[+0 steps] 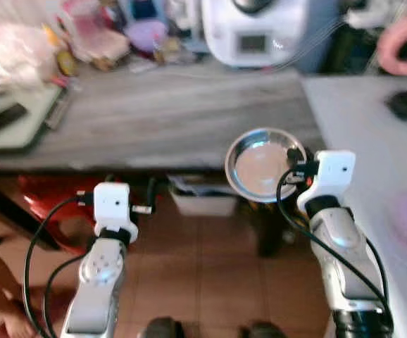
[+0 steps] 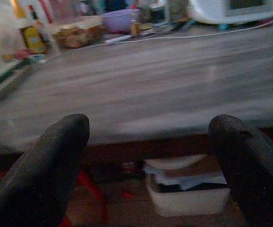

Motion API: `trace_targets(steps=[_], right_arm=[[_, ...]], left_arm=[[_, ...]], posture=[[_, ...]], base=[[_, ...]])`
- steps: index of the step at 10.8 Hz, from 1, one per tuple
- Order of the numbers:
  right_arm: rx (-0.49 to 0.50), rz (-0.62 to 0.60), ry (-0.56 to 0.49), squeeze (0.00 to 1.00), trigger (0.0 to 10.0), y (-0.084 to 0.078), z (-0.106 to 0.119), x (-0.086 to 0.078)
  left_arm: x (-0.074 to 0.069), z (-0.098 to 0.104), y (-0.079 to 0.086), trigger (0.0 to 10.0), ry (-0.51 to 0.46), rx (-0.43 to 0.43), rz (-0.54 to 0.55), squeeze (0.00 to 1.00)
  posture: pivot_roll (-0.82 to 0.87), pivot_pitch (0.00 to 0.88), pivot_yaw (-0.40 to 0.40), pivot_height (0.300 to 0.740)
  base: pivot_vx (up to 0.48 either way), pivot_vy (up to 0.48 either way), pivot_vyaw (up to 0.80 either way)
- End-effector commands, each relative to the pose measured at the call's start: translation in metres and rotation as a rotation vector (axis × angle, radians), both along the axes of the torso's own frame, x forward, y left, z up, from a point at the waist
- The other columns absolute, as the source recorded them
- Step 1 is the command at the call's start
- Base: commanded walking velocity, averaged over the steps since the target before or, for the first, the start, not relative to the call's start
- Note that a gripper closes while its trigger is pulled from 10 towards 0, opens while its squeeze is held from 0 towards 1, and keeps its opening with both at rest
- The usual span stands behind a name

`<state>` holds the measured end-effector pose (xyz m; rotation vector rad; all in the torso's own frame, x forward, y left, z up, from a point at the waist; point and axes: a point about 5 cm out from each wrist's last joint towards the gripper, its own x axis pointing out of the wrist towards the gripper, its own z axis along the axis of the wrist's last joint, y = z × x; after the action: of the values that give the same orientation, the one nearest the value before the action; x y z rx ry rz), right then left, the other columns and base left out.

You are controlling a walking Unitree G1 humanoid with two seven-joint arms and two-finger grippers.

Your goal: Setting the table

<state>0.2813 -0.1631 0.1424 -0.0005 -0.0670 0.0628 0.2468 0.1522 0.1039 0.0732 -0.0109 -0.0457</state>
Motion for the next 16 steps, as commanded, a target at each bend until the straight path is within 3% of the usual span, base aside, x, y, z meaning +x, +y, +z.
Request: trace_targets(steps=[1,5,6,7,8,11,16], right_arm=[[0.006,0.028,-0.031,0.0,0.0,0.007,0.008,0.003],[0.012,0.009,-0.017,0.0,0.0,0.004,0.008,0.011],[0.034,-0.006,0.015,0.0,1.4,0.002,0.004,0.013],[0.045,-0.007,0.038,0.0,7.4,0.002,0.001,0.015],[0.069,0.003,0.073,0.0,10.0,0.004,-0.001,0.023],[0.106,0.008,0.179,0.0,10.0,0.01,-0.01,0.039],[0.096,0.104,0.302,0.0,10.0,0.038,-0.011,0.069]], left_arm=[[0.0,0.003,0.004,10.0,-0.01,0.015,0.007,0.0],[0.0,0.004,0.003,10.0,-0.015,0.011,0.013,0.0],[-0.001,0.005,0.003,10.0,-0.018,0.004,0.013,0.0],[-0.002,0.004,0.002,10.0,-0.014,0.001,0.012,0.0],[-0.003,0.003,0.002,10.0,-0.008,0.006,0.012,0.0],[-0.003,0.004,0.002,10.0,-0.008,0.01,0.01,0.0],[-0.007,0.003,-0.002,10.0,0.006,-0.005,-0.02,0.0]], posture=[[-0.01,0.103,0.057,0.74],[-0.01,0.107,0.059,0.74],[0.0,0.112,0.059,0.74],[0.0,0.115,0.059,0.74],[0.0,0.118,0.061,0.74],[0.01,0.124,0.063,0.74],[0.02,0.139,0.061,0.74]], base=[[0.442,0.0,0.0],[0.403,0.0,0.0],[0.0,0.0,0.0],[0.0,0.0,0.0],[0.0,0.0,0.0],[0.0,0.0,0.0],[0.0,0.0,0.0]])
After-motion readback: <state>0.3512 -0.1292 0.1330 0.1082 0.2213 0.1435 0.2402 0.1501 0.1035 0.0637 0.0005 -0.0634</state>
